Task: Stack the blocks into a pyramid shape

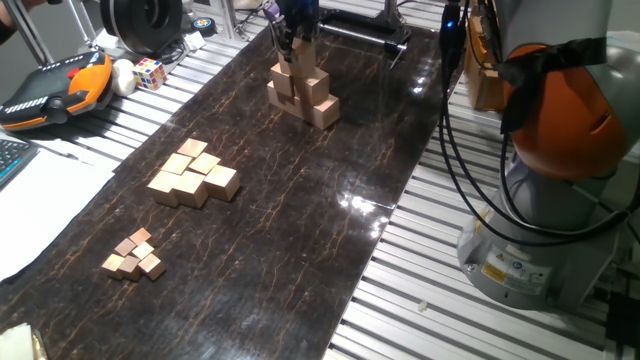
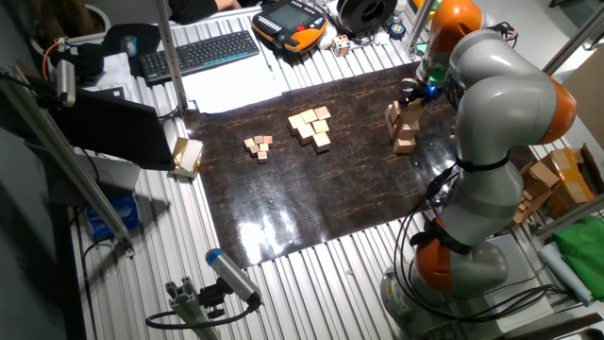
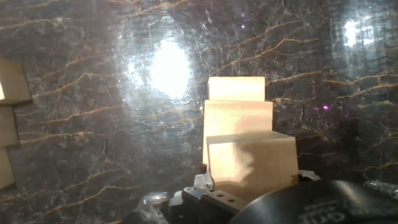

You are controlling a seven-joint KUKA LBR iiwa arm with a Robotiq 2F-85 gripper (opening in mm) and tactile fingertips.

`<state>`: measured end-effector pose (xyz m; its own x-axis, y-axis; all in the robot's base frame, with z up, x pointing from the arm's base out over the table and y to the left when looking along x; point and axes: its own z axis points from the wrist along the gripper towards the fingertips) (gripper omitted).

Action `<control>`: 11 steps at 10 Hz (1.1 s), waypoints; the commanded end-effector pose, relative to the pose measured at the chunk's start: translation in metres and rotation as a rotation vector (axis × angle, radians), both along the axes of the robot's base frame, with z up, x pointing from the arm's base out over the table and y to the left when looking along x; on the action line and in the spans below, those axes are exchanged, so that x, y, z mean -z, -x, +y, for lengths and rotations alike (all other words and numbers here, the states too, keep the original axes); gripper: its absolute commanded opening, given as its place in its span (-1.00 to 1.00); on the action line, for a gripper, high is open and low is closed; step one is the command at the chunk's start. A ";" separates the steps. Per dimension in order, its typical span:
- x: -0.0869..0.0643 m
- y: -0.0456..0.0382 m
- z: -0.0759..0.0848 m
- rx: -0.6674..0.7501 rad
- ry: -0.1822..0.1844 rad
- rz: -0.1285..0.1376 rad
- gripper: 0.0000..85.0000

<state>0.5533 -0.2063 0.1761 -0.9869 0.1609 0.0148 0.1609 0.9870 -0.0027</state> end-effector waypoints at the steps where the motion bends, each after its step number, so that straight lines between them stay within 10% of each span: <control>1: 0.000 0.0000 0.000 0.002 0.001 0.000 0.42; 11: -0.001 -0.0012 -0.001 0.007 -0.002 0.008 0.58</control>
<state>0.5545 -0.2071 0.1769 -0.9856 0.1674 0.0224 0.1674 0.9859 -0.0024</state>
